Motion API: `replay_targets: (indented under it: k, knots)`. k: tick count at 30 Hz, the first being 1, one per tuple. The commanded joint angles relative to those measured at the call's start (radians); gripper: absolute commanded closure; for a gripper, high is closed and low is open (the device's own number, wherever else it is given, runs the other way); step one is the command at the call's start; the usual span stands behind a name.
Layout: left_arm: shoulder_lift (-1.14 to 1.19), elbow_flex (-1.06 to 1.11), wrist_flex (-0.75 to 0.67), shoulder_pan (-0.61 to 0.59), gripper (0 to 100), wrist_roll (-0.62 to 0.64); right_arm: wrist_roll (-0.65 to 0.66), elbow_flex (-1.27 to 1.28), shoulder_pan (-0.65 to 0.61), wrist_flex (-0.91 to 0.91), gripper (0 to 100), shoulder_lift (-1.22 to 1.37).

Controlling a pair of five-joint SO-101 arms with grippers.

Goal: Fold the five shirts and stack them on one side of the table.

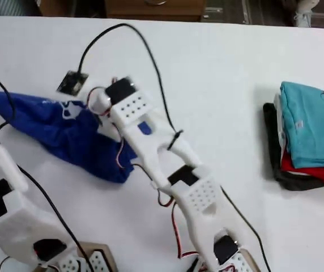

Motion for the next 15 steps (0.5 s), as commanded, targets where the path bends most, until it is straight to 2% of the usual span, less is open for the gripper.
replay_targets:
  k: [1,7,13,15]
  knots:
    - [-0.064,-0.012,-0.011,0.008,98,-0.006,-0.002,-0.003,-0.012,-0.013,97.7,-0.002]
    - [-0.064,-0.012,-0.014,0.012,98,-0.006,-0.002,-0.003,-0.031,0.008,95.9,-0.004]
    - [-0.064,-0.010,-0.014,0.012,98,-0.006,0.000,-0.003,-0.039,0.007,76.0,-0.004]
    - [-0.064,-0.008,-0.014,0.011,98,-0.006,-0.002,-0.003,-0.039,0.005,75.2,-0.004]
